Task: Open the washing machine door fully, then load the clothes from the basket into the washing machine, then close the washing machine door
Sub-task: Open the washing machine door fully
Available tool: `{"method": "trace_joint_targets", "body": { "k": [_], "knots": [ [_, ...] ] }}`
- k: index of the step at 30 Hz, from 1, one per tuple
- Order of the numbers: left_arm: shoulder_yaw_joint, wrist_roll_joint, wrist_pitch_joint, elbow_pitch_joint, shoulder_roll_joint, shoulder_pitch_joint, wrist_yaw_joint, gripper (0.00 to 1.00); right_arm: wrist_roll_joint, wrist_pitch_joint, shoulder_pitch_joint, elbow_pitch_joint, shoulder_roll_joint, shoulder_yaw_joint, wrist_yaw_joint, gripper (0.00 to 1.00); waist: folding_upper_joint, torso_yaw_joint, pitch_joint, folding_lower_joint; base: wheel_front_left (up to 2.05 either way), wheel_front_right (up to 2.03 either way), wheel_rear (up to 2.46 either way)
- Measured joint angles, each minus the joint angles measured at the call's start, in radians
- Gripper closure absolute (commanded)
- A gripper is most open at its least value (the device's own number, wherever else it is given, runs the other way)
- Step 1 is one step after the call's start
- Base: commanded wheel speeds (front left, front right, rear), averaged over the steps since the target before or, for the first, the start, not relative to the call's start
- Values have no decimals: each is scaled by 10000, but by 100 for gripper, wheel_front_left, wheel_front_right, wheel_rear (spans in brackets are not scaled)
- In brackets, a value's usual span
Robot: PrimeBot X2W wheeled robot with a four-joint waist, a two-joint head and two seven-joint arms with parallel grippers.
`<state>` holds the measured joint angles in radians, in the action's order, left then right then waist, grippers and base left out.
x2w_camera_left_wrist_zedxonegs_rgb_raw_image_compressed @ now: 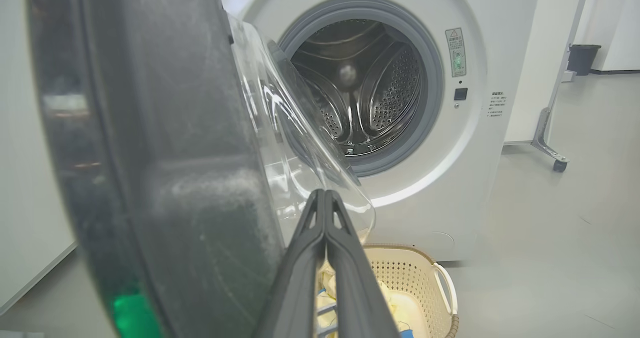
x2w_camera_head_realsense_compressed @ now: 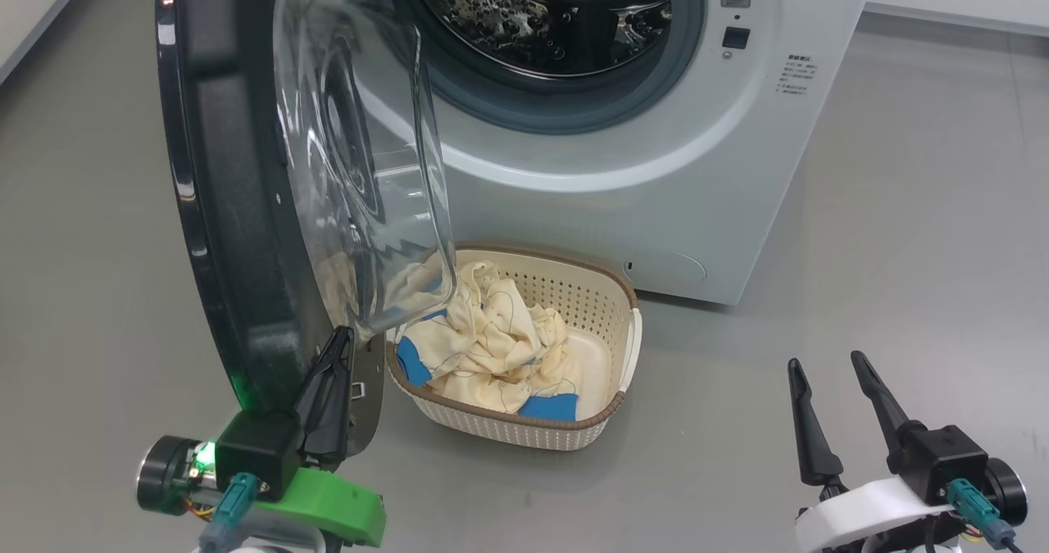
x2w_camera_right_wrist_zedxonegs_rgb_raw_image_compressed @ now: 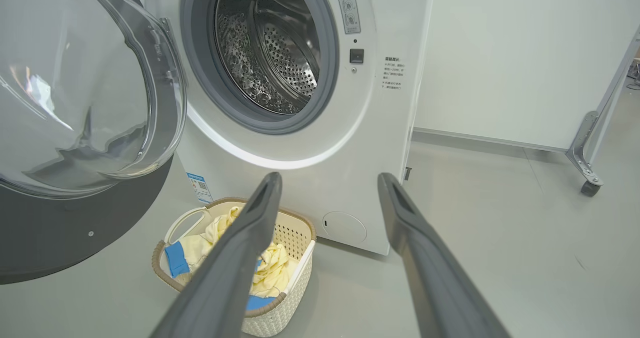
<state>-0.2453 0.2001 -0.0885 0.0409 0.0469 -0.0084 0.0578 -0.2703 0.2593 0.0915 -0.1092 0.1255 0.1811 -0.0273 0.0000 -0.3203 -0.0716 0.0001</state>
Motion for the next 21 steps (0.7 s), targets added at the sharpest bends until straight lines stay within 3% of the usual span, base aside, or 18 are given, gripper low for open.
{"method": "trace_joint_targets", "body": {
  "k": [21],
  "knots": [
    [1193,362,-583,-537,-2,49,320,100,251,0,-12,46,-23,-84,261,0,0,-877,-232,0,0,0,0]
  ]
}}
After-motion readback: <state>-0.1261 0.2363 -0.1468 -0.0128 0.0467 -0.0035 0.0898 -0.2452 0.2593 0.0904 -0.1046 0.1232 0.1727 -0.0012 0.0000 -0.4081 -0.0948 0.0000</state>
